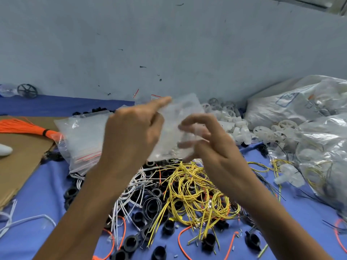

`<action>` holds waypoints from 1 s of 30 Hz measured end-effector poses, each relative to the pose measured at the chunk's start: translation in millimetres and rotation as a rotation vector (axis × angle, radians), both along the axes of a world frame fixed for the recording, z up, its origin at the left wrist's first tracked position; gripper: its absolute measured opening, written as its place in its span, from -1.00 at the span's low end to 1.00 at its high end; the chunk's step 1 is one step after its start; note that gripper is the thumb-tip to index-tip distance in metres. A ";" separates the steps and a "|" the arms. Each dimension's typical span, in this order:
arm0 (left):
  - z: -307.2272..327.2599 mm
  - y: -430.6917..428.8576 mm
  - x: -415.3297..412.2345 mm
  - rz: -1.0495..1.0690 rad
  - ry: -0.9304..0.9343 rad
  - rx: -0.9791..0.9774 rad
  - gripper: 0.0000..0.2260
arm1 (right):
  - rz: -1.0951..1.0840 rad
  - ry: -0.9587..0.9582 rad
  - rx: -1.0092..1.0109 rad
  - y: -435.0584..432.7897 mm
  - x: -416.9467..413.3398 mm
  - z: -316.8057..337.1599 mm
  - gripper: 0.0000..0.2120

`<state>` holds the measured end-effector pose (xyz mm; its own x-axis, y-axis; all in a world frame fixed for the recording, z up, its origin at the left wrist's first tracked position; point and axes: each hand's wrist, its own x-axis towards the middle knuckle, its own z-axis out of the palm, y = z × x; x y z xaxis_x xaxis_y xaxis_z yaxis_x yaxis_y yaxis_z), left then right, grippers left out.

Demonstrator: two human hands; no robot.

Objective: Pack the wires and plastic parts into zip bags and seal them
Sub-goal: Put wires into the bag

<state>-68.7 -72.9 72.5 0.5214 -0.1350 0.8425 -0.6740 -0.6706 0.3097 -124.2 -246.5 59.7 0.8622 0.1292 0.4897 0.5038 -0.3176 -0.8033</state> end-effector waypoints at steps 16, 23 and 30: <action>-15.7 8.2 24.9 0.117 0.122 -0.087 -0.62 | -0.428 0.252 -0.961 -41.7 61.2 -106.4 -0.72; -29.4 1.6 35.0 0.052 0.313 -0.007 -0.58 | -0.554 0.229 -0.327 -62.7 57.7 -72.9 -0.83; -40.1 -8.2 36.8 -0.084 0.450 0.038 -0.65 | -0.510 0.067 0.254 -85.4 28.8 -23.6 -0.81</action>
<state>-31.9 -81.1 32.4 0.8206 -0.2190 0.5279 -0.5303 -0.6363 0.5603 -95.4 -331.9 36.1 0.8151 -0.4254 0.3932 0.2828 -0.3001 -0.9110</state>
